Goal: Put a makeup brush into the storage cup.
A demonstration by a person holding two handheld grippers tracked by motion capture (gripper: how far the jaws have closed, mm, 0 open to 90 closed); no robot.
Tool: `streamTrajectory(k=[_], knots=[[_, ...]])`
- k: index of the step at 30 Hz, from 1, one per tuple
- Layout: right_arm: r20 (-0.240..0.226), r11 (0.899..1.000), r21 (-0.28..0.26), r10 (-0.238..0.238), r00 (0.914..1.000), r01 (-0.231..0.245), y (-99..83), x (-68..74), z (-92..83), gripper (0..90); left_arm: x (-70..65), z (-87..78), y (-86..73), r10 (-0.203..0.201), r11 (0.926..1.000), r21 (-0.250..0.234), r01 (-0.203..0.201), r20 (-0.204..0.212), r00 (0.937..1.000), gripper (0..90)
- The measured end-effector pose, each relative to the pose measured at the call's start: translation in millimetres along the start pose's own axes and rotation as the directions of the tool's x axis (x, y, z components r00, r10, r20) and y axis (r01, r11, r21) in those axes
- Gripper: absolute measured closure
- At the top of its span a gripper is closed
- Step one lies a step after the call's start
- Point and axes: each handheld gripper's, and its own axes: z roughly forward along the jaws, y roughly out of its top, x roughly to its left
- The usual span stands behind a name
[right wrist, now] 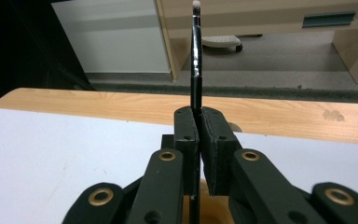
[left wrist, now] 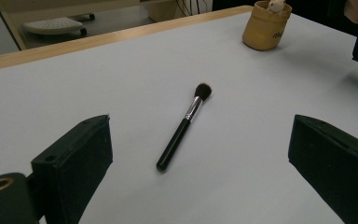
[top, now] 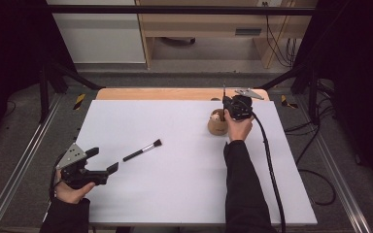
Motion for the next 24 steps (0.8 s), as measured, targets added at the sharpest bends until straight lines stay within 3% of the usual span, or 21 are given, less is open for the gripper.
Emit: streamTrajectory(k=[8, 24], knots=[[0.004, 0.999, 0.020, -0.034, 0.9994, 0.034, -4.7, 5.4, 2.4, 85.7, -0.1, -0.4, 0.1, 0.001, 1.0000, -0.002, -0.001, -0.001, 1.0000, 5.7], [0.015, 0.995, 0.089, -0.041, 0.9990, 0.039, -6.8, 4.9, 0.0, 85.6, -1.9, -0.8, 1.2, 0.002, 1.0000, -0.005, -0.002, 0.002, 1.0000, 5.7]])
